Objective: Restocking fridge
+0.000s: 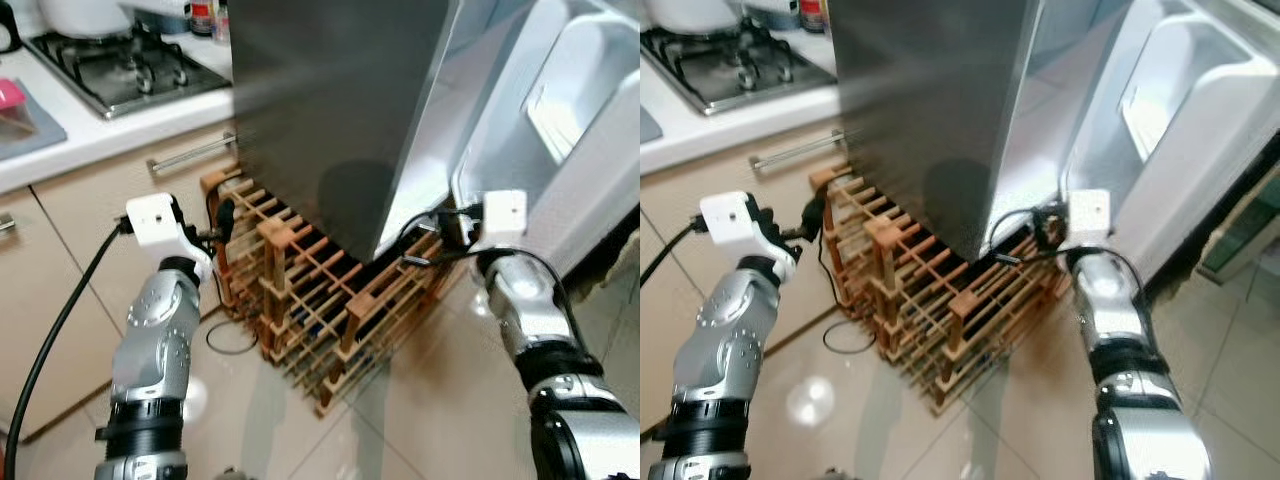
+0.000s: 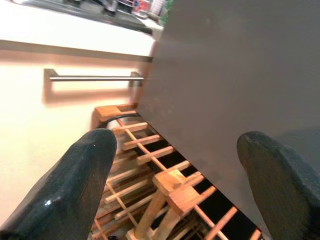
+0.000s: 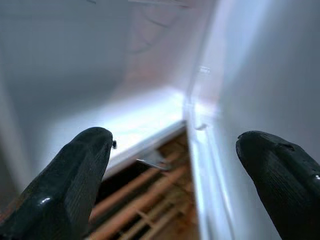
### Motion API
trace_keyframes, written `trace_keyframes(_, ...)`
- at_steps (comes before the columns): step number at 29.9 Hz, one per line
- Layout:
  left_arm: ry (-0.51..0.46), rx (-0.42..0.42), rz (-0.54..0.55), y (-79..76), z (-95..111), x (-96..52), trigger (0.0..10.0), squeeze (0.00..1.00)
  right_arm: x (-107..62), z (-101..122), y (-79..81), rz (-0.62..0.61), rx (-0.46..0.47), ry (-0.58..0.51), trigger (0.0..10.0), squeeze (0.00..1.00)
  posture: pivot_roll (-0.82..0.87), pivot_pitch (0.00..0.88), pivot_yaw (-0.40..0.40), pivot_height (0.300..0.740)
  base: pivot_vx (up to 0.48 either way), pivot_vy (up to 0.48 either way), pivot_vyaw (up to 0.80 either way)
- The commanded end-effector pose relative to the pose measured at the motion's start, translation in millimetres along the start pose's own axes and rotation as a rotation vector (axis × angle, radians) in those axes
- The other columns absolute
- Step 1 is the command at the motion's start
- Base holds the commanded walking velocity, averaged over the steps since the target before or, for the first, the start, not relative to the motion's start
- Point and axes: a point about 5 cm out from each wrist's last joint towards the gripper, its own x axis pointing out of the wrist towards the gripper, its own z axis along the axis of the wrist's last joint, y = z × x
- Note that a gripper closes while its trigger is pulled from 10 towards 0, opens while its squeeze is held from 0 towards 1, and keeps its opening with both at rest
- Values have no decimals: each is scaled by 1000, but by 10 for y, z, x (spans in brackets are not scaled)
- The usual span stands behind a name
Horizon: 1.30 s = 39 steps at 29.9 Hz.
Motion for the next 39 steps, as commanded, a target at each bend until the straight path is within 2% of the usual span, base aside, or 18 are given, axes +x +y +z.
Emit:
trace_keyframes(1, 1, 14, -6, -43, -20, 9, 10000, 0, -109, -121, -291, -122, -51, 32, 10000, 0, -26, 0, -63, 740, 0, 0, 0)
trace_keyframes(6, 10, 26, -10, -67, -55, 13, 10000, 0, -181, -183, -469, -223, -110, 54, 10000, 0, -36, 0, -57, 740, 0, 0, 0)
trace_keyframes(7, 15, 32, -11, -83, -72, 18, 10000, 0, -196, -207, -520, -270, -174, 82, 10000, 0, -44, 0, -55, 740, 0, 0, 0)
trace_keyframes(9, 25, 60, -2, -105, -97, 34, 10000, 0, -190, -211, -487, -287, -195, 84, 10000, 0, -45, 0, -55, 740, 0, 0, 0)
trace_keyframes(15, 22, 163, 31, -86, -117, 57, 10000, 0, -124, -63, 314, 42, 28, -62, 10000, 0, -28, 0, -59, 740, 0, 0, 0)
trace_keyframes(16, 16, 214, 24, -83, -126, 49, 10000, 0, -133, -51, 438, 86, 56, -75, 10000, 0, -25, 0, -57, 740, 0, 0, 556)
trace_keyframes(17, 16, 214, 24, -83, -126, 49, 10000, 0, -133, -51, 438, 86, 56, -75, 10000, 0, -25, 0, -57, 740, 0, 0, 556)
trace_keyframes(19, -15, 396, 0, -76, -156, 19, 10000, 0, -152, -71, 643, 145, 87, -72, 10000, 4, -8, 0, -54, 740, 0, 0, 706)
trace_keyframes(20, 12, 449, 1, -40, -226, -7, 10000, 0, -163, -85, 750, 171, 112, -68, 10000, 8, 0, 0, -55, 740, 0, 0, 688)
trace_keyframes(21, 46, 441, 25, 17, -284, -33, 10000, 0, -174, -99, 829, 192, 143, -61, 10000, 8, 3, 0, -55, 740, 0, 0, 681)
trace_keyframes(22, 46, 441, 25, 17, -284, -33, 10000, 0, -174, -99, 829, 192, 143, -61, 10000, 8, 3, 0, -55, 740, 0, 0, 681)
trace_keyframes(23, 88, 375, 66, 90, -331, -61, 10000, 0, -191, -113, 901, 209, 187, -58, 10000, 12, 9, 0, -52, 740, 0, 0, 675)
trace_keyframes(25, 98, 295, 96, 99, -312, -67, 10000, 0, -212, -163, 916, 211, 199, -43, 10000, 12, 7, 0, -50, 740, 0, 0, 659)
trace_keyframes(26, 103, 266, 97, 80, -307, -64, 10000, 0, -219, -183, 916, 212, 199, -36, 10000, 16, 6, 0, -50, 740, 0, 0, 656)
trace_keyframes(29, 33, 316, 19, -130, -220, -46, 10000, 0, -229, -198, 902, 215, 209, -32, 10000, 24, -5, 0, -55, 740, 0, 0, 656)
trace_keyframes(32, -30, 312, -29, -295, -143, -20, 10000, 0, -223, -181, 881, 218, 208, -39, 10000, 27, -24, 0, -58, 740, 0, 0, 650)
trace_keyframes(36, -44, 245, -27, -353, -120, 15, 10000, 0, -214, -151, 858, 222, 221, -52, 10000, 31, -20, 0, -66, 740, 0, -63, 648)
trace_keyframes(39, -37, 246, -20, -373, -119, 25, 10000, 0, -219, -132, 858, 231, 317, -65, 10000, 31, -7, 0, -71, 740, 0, -464, 650)
